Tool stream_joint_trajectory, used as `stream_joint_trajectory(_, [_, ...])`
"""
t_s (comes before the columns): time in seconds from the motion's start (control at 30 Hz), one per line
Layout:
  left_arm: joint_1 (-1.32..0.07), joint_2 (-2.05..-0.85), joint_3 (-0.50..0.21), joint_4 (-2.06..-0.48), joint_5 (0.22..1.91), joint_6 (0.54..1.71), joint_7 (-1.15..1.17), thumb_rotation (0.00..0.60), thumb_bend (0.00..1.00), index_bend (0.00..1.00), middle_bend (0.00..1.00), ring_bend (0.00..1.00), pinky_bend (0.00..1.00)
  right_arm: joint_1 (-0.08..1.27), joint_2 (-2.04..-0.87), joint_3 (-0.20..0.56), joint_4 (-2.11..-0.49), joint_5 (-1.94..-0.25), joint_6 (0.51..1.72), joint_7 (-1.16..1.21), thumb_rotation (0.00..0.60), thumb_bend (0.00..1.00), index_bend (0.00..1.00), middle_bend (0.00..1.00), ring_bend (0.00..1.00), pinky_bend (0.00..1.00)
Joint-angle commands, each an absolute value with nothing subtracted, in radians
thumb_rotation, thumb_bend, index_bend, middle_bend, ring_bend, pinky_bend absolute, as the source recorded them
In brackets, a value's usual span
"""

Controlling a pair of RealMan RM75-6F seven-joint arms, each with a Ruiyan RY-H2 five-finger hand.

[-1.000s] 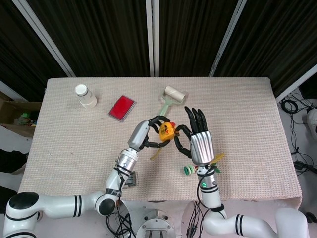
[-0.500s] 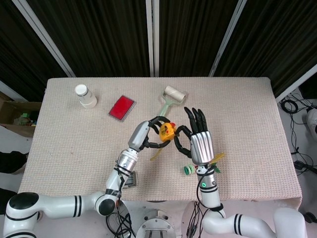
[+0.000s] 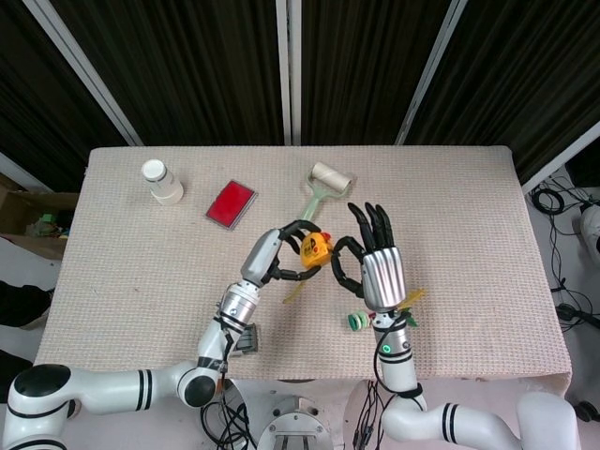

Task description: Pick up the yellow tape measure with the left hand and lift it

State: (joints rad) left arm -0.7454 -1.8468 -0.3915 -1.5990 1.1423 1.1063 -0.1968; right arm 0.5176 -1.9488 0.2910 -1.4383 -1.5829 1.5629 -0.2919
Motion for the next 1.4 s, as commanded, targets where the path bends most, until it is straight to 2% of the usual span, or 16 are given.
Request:
stream_joint_trajectory(0.03, [-0.740,-1.841,-0.391,-1.601,1.144,1.107,-0.207,0.600,0.31,0.57,0.57,0.52,0.50,0.517,-1.947,0.293,-1.440,-1.586,1.568,-0.293,0.600,0.48,0.67,0.13,0.00,0.00])
stream_joint_trajectory(0.47, [-0.702,-1.789,-0.368,-1.594,1.163,1.096,-0.274,0.600,0.31,0.57,0.57,0.52,0.50,0.500,-1.879,0.333,-1.515,-1.607,1.624,-0.278,0.600,0.48,0.72,0.15,0.00,0.00])
stream_joint_trajectory(0.8, [-0.643,-1.719,-0.293,-1.527,1.264,1.086,-0.438,0.600,0.32,0.57,0.57,0.52,0.50,0.454,-1.763,0.385,-1.619,-1.606,1.688,-0.242,0.600,0.48,0.73,0.15,0.00,0.00])
stream_joint_trajectory(1.03, [-0.581,-1.669,-0.225,-1.446,1.354,1.120,-0.599,0.600,0.32,0.57,0.57,0.52,0.50,0.422,-1.693,0.406,-1.661,-1.608,1.727,-0.194,0.600,0.48,0.73,0.16,0.00,0.00])
stream_joint_trajectory(1.4, [-0.503,-1.620,-0.136,-1.324,1.448,1.183,-0.817,0.600,0.33,0.57,0.57,0.52,0.50,0.399,-1.649,0.433,-1.697,-1.606,1.775,-0.144,0.600,0.47,0.73,0.16,0.00,0.00])
